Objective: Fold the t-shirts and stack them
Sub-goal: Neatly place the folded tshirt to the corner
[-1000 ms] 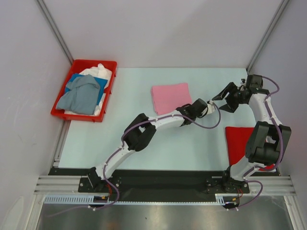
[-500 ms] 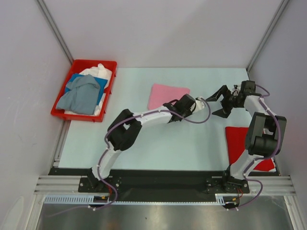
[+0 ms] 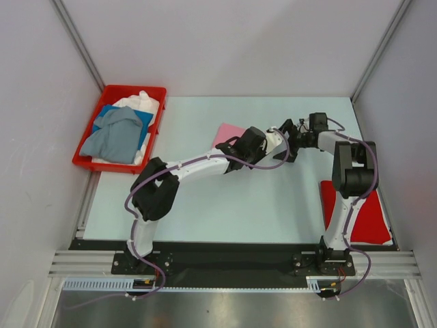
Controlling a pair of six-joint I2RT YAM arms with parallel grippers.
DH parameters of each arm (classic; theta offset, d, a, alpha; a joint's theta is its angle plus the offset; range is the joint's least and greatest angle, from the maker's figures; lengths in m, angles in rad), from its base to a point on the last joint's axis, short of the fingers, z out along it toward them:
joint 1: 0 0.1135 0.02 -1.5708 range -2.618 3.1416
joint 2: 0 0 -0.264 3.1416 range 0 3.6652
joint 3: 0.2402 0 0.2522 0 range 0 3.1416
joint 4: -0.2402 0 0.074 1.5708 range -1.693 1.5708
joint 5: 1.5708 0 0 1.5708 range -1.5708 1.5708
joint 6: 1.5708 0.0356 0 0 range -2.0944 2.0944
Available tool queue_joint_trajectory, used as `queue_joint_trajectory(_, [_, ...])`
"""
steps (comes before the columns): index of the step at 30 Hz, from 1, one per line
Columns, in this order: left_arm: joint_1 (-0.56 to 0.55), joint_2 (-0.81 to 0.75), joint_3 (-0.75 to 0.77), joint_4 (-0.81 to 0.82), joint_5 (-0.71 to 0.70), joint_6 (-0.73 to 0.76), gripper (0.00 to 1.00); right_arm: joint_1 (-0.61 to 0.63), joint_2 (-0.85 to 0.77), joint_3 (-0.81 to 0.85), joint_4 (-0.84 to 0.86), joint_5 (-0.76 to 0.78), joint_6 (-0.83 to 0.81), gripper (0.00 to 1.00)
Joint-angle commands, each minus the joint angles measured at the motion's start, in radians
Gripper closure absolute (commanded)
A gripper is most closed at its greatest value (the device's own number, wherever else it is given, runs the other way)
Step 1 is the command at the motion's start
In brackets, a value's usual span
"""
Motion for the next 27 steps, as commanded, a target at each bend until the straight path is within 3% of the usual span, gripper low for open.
queue_joint_trajectory(1, [0.005, -0.059, 0.009, 0.022, 0.036, -0.038, 1.0, 0.023, 0.076, 0.086, 0.121, -0.029, 0.121, 0.0])
queue_joint_trajectory(8, [0.009, -0.094, 0.006, 0.011, 0.025, -0.03, 1.0, 0.084, 0.133, 0.192, -0.043, 0.095, 0.088, 0.09])
queue_joint_trajectory(12, [0.012, -0.119, 0.003, 0.005, 0.036, -0.032, 1.0, 0.096, 0.174, 0.206, -0.023, 0.116, 0.134, 0.21])
queue_joint_trajectory(22, [0.013, -0.149, -0.031, 0.0, 0.07, -0.035, 1.0, 0.124, 0.217, 0.175, 0.08, 0.248, 0.206, 0.27])
queue_joint_trajectory(26, [0.013, -0.155, -0.039, -0.006, 0.077, -0.035, 1.0, 0.127, 0.223, 0.16, 0.122, 0.265, 0.232, 0.43])
queue_joint_trajectory(27, [0.013, -0.159, -0.046, -0.004, 0.077, -0.036, 1.0, 0.125, 0.226, 0.158, 0.125, 0.285, 0.229, 0.53])
